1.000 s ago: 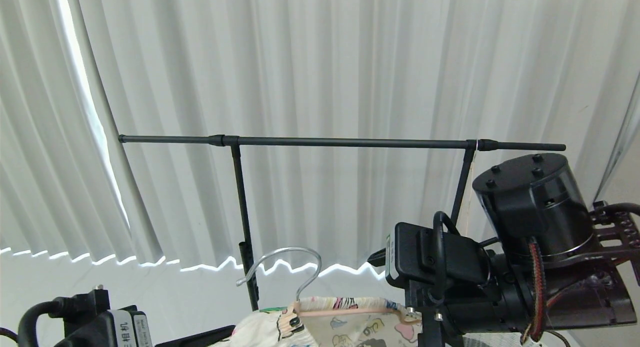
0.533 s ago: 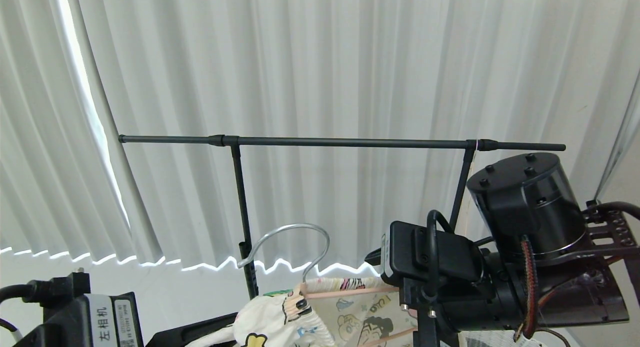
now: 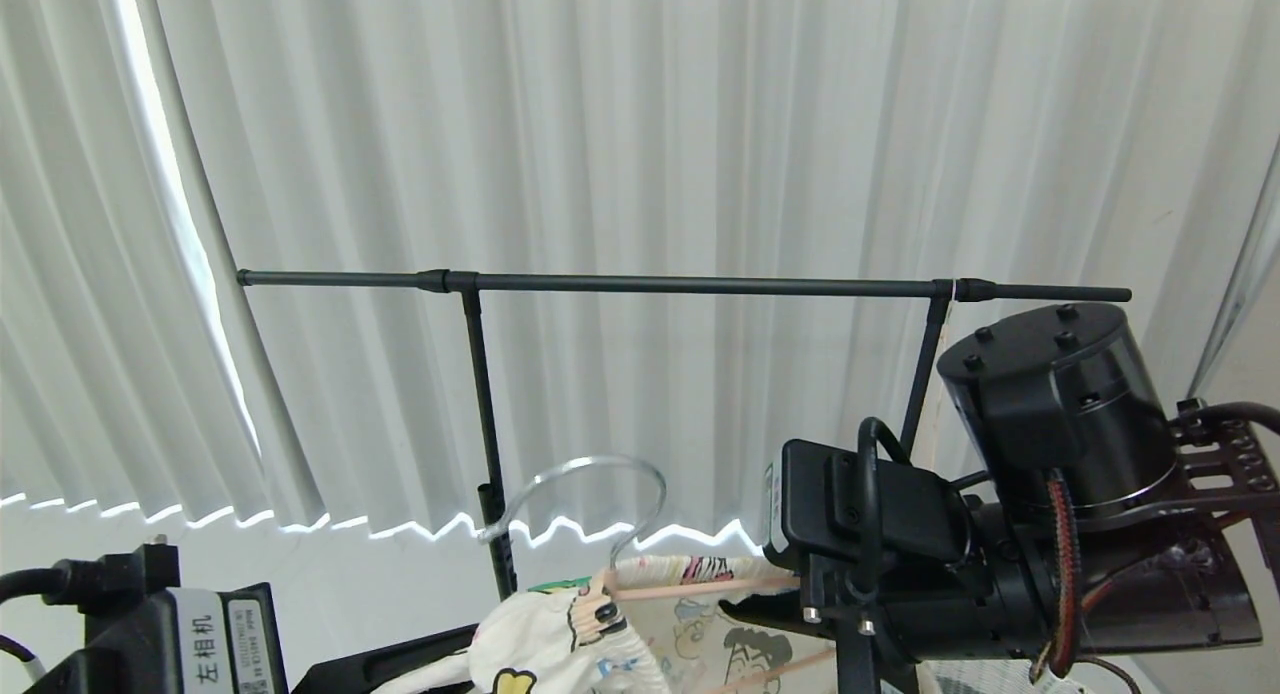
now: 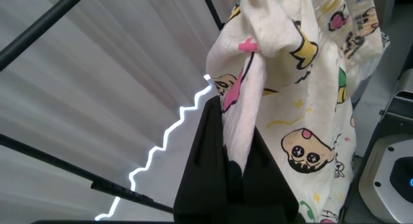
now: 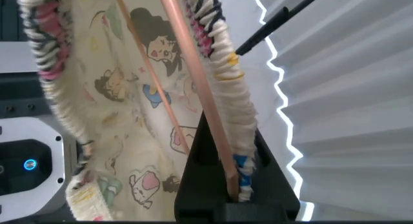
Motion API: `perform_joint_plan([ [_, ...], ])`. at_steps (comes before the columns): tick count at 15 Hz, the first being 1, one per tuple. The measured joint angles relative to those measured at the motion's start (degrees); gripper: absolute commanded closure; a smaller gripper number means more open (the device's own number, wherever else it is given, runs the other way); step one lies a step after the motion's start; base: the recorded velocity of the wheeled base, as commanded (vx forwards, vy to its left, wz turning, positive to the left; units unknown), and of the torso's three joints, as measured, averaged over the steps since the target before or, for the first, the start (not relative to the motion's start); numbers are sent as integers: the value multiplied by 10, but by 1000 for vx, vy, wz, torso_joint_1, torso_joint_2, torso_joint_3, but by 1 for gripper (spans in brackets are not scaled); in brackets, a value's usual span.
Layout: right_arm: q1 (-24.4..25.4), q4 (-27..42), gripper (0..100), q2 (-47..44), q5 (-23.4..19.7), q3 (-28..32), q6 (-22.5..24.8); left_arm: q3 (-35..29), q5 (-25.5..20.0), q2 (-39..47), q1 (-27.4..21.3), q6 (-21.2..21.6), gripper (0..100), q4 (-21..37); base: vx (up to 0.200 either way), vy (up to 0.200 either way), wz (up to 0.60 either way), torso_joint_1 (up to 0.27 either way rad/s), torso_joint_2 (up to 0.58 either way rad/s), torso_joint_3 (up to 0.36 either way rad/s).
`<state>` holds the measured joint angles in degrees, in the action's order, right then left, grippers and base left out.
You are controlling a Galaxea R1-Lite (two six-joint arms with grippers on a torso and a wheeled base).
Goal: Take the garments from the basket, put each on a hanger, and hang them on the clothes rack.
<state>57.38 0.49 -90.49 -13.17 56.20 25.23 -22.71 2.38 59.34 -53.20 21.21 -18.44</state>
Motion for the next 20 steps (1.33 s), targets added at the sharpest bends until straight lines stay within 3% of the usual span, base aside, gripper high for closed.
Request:
perform_joint_plan([
  [4,-2,-11,100,0,2,0,0,-2,2,0,0,2,100,0,0,0,0,0,0,0],
  [5,-3,-16,100,0,3,0,1,-3,4,0,1,1,0,0,0,0,0,0,0,0],
  [11,-21,-18,100,19,6,-11,4,5,6,-12,11,-4,0,-1,0,0,0,0,0,0],
  [16,-116,-16,100,65,5,-51,22,49,6,-64,52,-3,0,0,0,0,0,0,0,0],
  [20,-148,-16,100,97,3,-65,23,114,3,-94,149,-21,0,0,0,0,0,0,0,0],
])
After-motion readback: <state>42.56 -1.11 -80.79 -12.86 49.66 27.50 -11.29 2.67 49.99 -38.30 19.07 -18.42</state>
